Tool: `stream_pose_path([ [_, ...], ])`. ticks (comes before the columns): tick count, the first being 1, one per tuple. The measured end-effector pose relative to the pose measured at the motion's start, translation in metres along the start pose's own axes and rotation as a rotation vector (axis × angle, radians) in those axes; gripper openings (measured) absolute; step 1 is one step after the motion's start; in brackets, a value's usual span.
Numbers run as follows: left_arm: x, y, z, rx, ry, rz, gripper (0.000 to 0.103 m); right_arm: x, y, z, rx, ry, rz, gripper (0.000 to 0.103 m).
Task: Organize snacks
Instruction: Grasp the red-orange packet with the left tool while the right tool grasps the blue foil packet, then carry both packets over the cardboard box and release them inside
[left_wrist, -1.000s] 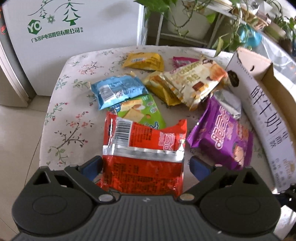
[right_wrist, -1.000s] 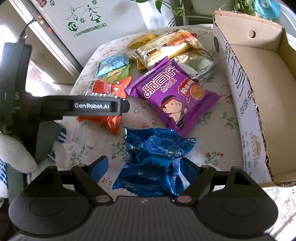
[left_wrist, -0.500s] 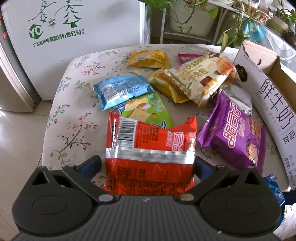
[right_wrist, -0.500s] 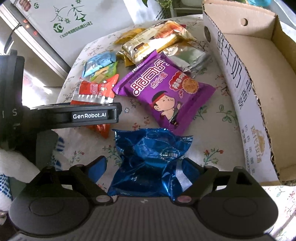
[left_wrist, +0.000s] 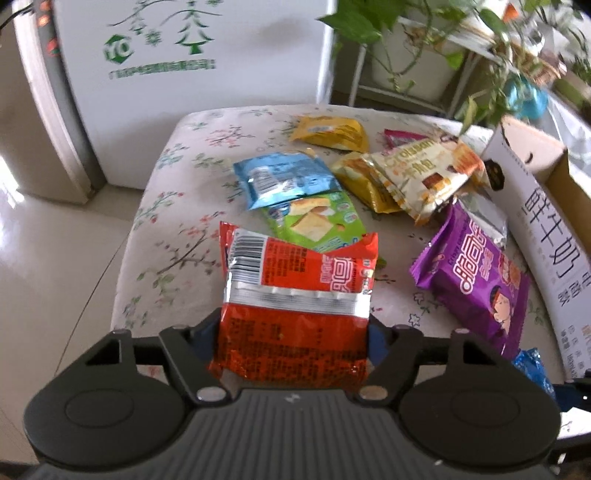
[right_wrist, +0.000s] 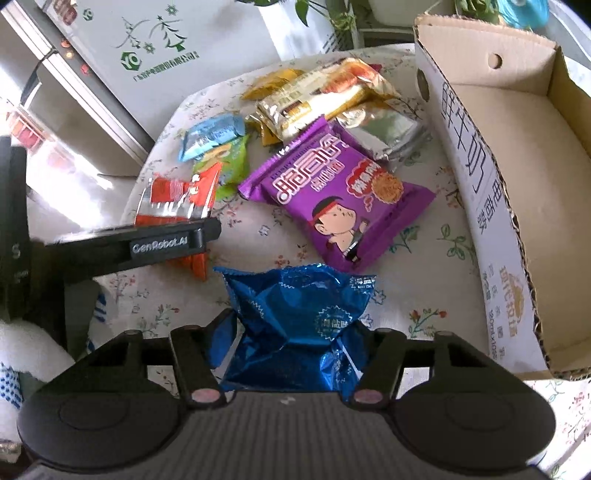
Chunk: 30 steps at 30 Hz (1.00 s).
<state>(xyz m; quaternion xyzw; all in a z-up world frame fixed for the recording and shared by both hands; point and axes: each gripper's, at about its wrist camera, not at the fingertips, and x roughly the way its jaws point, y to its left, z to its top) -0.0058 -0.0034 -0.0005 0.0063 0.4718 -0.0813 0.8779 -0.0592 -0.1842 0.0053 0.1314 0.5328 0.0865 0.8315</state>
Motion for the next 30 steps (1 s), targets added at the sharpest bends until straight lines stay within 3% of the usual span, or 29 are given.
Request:
stream_pose_path([
  [17,-0.048,0.016,-0.024,-0.104,-0.095,0.026,0.072,-0.025,0.009,0.008,-0.047,-0.092,0.06,0.067],
  [30,-0.077,-0.006,-0.019,-0.082,-0.169,0.023,0.072,-0.057,-0.006,0.024,-0.006,-0.214,0.065,0.066],
])
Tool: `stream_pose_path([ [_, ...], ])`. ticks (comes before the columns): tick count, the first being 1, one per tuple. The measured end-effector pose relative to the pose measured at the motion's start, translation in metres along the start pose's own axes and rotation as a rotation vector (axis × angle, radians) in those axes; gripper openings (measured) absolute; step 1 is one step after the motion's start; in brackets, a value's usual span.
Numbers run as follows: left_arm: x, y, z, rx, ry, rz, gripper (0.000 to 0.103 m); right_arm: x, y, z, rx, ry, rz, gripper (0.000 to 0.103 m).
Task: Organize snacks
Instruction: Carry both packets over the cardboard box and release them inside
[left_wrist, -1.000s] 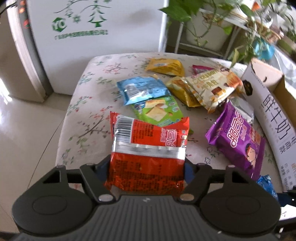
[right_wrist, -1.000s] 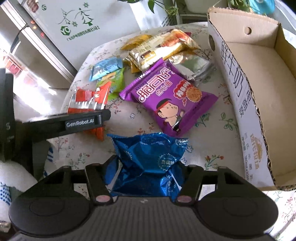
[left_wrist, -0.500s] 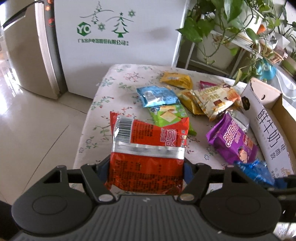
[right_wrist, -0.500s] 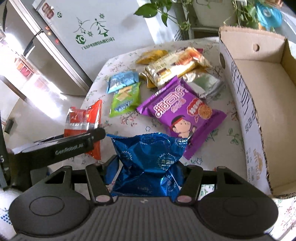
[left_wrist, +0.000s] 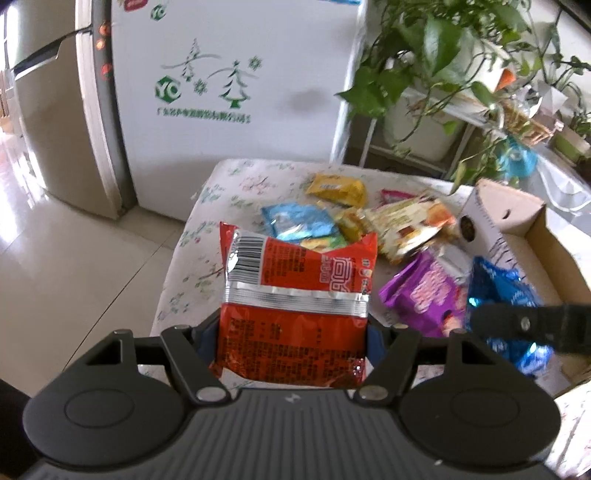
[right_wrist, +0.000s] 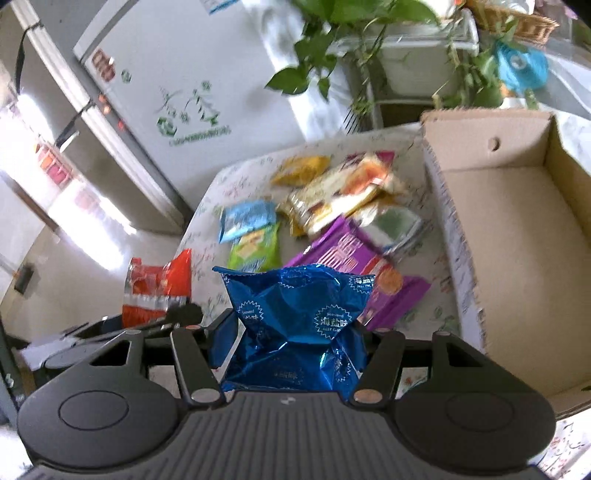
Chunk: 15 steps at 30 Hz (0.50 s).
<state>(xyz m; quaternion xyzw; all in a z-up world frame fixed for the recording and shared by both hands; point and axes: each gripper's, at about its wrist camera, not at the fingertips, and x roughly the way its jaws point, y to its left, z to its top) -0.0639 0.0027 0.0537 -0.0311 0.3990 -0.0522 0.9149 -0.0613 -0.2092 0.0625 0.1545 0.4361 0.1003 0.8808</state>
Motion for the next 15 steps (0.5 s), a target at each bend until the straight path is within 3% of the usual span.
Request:
stream_pose_path([
  [15,-0.015,-0.087,0.029,0.07,-0.028,-0.198,0.072,-0.062,-0.079,0.027,0.271,-0.203,-0.083,0.067],
])
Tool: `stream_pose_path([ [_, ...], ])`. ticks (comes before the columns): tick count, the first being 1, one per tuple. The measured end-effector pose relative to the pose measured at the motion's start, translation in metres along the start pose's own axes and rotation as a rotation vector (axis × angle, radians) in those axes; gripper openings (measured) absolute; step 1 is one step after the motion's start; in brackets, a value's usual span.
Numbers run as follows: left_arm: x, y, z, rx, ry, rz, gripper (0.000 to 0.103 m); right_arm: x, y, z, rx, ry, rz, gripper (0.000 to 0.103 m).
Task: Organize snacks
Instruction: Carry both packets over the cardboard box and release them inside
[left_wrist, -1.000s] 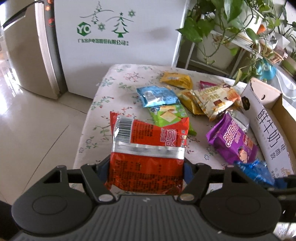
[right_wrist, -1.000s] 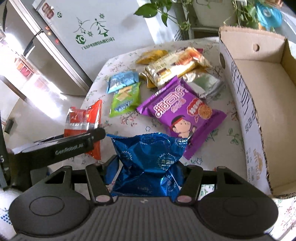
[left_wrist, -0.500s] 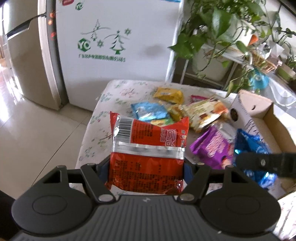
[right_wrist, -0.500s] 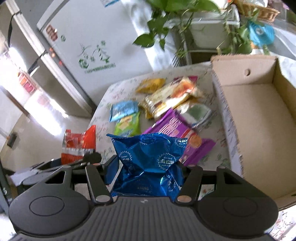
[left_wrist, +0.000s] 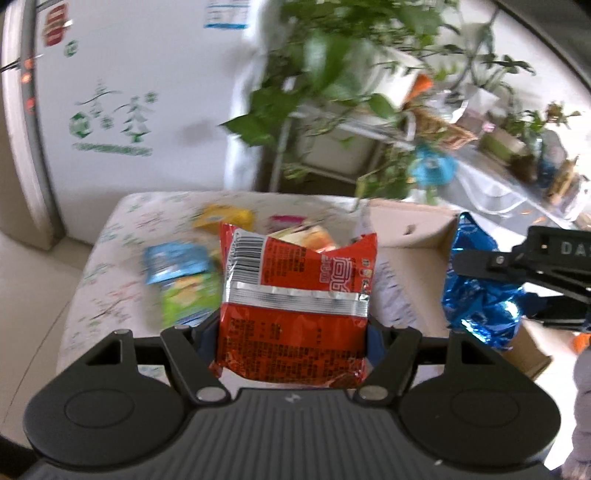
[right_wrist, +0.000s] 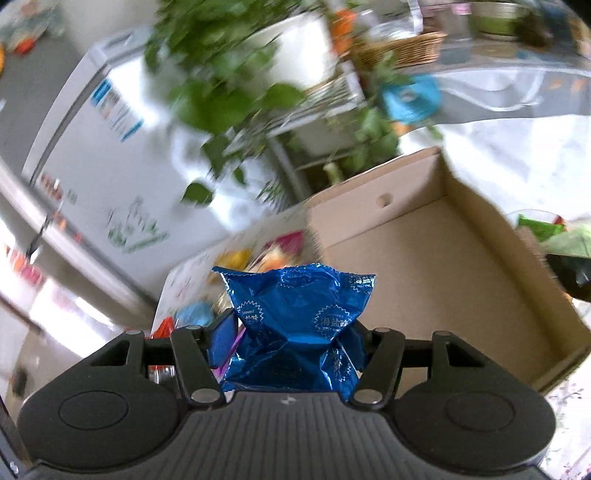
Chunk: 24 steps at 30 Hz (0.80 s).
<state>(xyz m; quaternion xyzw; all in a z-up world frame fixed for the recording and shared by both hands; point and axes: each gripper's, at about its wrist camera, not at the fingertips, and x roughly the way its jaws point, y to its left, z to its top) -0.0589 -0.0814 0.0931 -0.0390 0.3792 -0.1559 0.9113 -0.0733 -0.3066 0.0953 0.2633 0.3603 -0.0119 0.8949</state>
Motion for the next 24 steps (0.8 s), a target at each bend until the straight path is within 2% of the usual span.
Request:
stream_pose_path([
  [11,0.021,-0.077,0.011,0.075,0.014,-0.133,0.072,-0.017,-0.05,0.018,0.187,-0.085,-0.074,0.067],
  [16,0.031,-0.1,0.009,0.108,0.034,-0.157,0.072,-0.018,-0.061,0.021,0.229,-0.108,-0.134,0.067],
  [24,0.049,-0.125,0.002,0.154,0.077,-0.178,0.073,-0.019,-0.075,0.021,0.294,-0.122,-0.173,0.068],
])
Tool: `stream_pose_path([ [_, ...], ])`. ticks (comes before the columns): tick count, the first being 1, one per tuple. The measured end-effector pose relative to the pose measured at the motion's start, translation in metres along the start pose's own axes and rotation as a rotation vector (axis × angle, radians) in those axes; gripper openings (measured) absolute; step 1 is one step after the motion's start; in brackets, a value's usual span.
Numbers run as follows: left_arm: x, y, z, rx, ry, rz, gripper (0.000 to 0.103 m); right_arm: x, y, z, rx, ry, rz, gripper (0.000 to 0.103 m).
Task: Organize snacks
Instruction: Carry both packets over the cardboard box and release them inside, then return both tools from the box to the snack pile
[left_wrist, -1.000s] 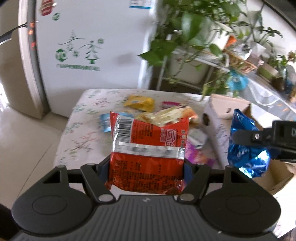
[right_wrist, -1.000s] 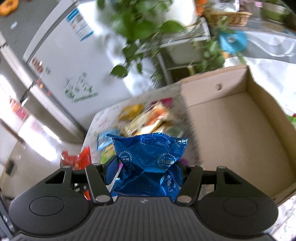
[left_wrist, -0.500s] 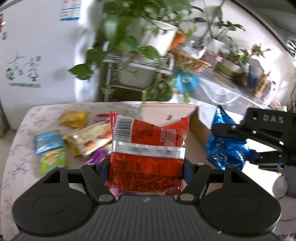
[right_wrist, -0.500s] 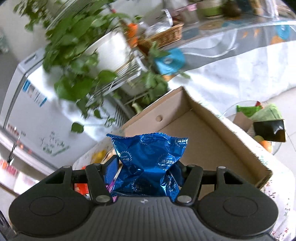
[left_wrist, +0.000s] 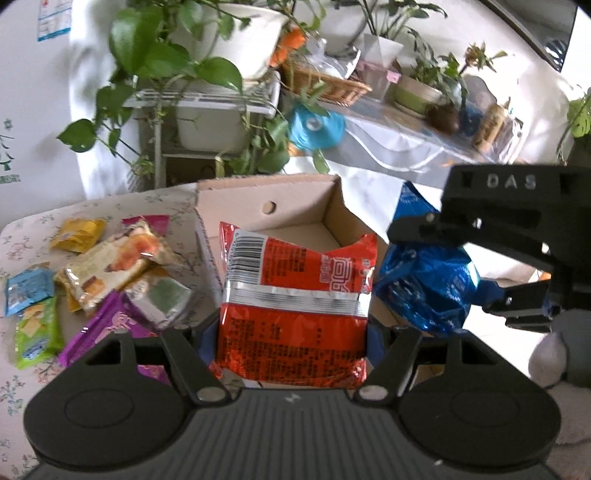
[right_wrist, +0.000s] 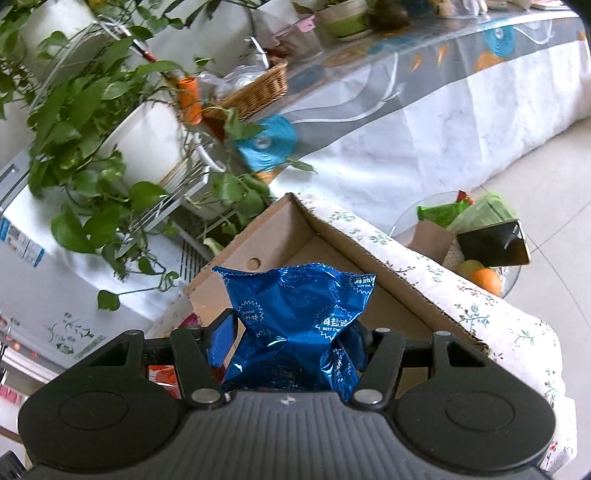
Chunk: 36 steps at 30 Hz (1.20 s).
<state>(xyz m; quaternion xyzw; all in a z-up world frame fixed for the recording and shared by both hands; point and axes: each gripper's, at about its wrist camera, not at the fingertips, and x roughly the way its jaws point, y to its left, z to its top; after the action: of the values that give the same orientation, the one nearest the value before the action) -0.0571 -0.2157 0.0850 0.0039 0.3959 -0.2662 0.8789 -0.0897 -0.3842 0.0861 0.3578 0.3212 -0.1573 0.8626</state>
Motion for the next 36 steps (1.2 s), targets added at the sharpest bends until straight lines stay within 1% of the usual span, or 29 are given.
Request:
stream_pose_path([
  [1,0.002,-0.001,0.0,0.0,0.004,-0.002,0.074,0.001,0.0,0.0,0.002,-0.004,-0.011,0.068],
  [3,0.005,-0.003,0.001,-0.001,0.014,-0.003,0.081,0.001,-0.002,0.001,0.02,-0.013,-0.022,0.071],
  [4,0.005,-0.004,0.001,0.001,0.015,0.0,0.085,0.001,-0.003,0.002,0.029,-0.018,-0.022,0.074],
  [5,0.005,-0.005,0.001,0.003,0.009,0.006,0.087,0.0,-0.004,0.002,0.035,-0.024,-0.022,0.078],
  [6,0.004,-0.005,0.002,0.008,0.0,0.006,0.088,0.0,-0.004,0.002,0.039,-0.029,-0.022,0.08],
  [8,0.0,-0.005,0.004,0.011,-0.016,0.0,0.094,0.0,-0.004,0.002,0.045,-0.035,-0.024,0.085],
  [13,-0.008,0.001,0.01,0.012,-0.032,0.008,0.094,0.0,-0.003,0.003,0.047,-0.038,0.0,0.086],
  [17,-0.014,0.018,0.011,-0.027,-0.033,0.01,0.094,0.002,0.003,0.001,0.014,-0.034,0.022,0.088],
  [24,-0.025,0.061,0.012,-0.065,-0.035,0.074,0.094,0.003,0.018,-0.003,-0.062,-0.029,0.083,0.089],
  [30,-0.037,0.104,0.015,-0.102,-0.042,0.135,0.095,0.006,0.035,-0.011,-0.158,-0.024,0.128,0.09],
  [36,-0.044,0.146,0.017,-0.139,-0.033,0.207,0.096,0.012,0.057,-0.023,-0.267,0.001,0.202,0.092],
])
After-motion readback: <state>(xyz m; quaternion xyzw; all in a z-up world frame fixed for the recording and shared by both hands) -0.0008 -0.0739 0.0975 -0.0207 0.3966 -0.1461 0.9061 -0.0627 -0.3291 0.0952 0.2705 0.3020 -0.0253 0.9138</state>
